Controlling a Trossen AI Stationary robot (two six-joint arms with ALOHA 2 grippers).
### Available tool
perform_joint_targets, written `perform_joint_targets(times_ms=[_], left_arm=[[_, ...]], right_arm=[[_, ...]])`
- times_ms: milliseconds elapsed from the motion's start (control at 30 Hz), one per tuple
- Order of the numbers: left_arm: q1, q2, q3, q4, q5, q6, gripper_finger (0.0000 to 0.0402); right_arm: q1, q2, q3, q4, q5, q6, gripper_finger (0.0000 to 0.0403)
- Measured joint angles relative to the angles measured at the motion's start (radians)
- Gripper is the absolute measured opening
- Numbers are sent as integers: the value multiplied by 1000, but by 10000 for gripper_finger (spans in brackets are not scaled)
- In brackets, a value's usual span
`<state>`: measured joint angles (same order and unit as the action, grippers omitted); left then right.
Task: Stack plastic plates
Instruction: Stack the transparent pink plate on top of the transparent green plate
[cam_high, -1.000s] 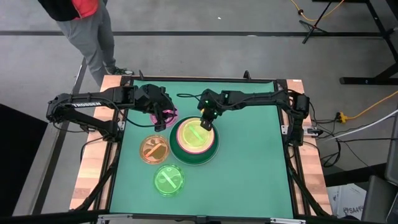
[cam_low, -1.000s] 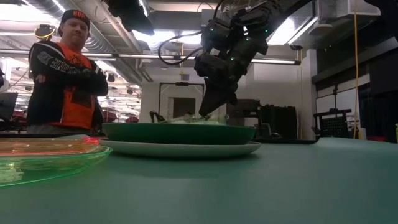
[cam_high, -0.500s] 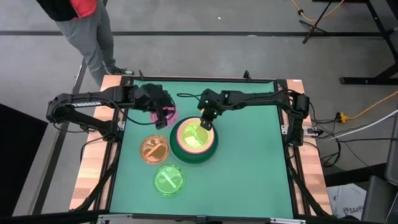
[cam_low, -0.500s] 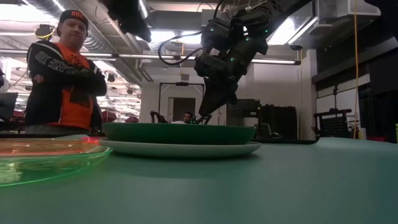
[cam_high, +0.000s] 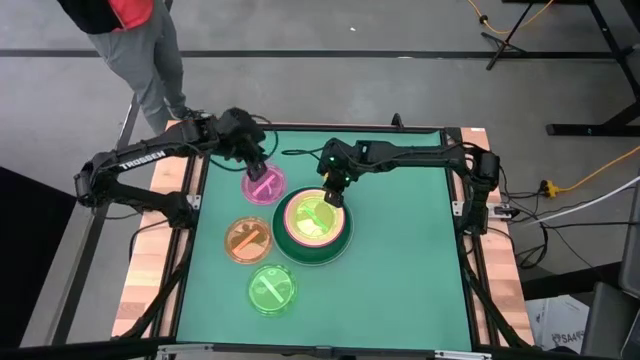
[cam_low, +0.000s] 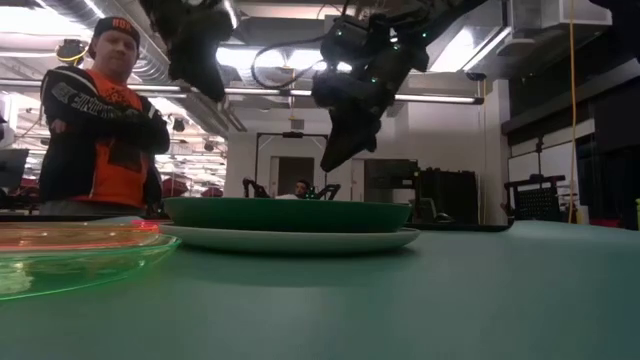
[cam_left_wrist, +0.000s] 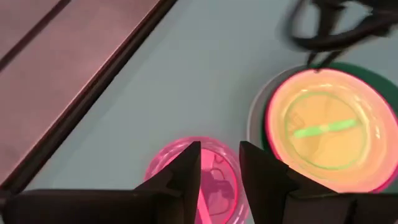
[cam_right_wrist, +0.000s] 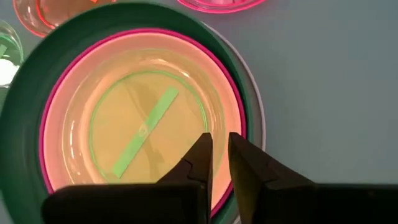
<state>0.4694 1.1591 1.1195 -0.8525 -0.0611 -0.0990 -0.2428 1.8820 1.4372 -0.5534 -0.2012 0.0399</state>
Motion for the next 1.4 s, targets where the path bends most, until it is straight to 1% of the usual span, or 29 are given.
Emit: perform_joint_targets(times_ms=[133,233,367,567,700,900,1100,1333,1400], left_arm=[[93,1,-51,0,47,4,104],[150,1,-104,1,58,4,104],[212,1,-191,17,63,20,104],[289,0,-327,84,106,19,104],[323,1,-406,126,108,-22,104],[364,1,-493,194,109,-39,104],[389,1,-571,299,109,-116,104],[391,1,-646,397,110,-209,104],[391,1,-663,417,129,-229,104]], right_arm=[[0,-28,0,-32,11,-20,40],[0,-46,0,-49,18,-23,40],[1,-76,0,-65,27,-42,40],[2,-124,0,-86,37,-46,40],[10,-146,0,-107,50,-49,40],[65,-154,0,-132,138,-74,40],[123,-156,0,-129,208,-76,40],[148,-156,0,-129,217,-98,40],[147,-156,0,-129,218,-98,40]])
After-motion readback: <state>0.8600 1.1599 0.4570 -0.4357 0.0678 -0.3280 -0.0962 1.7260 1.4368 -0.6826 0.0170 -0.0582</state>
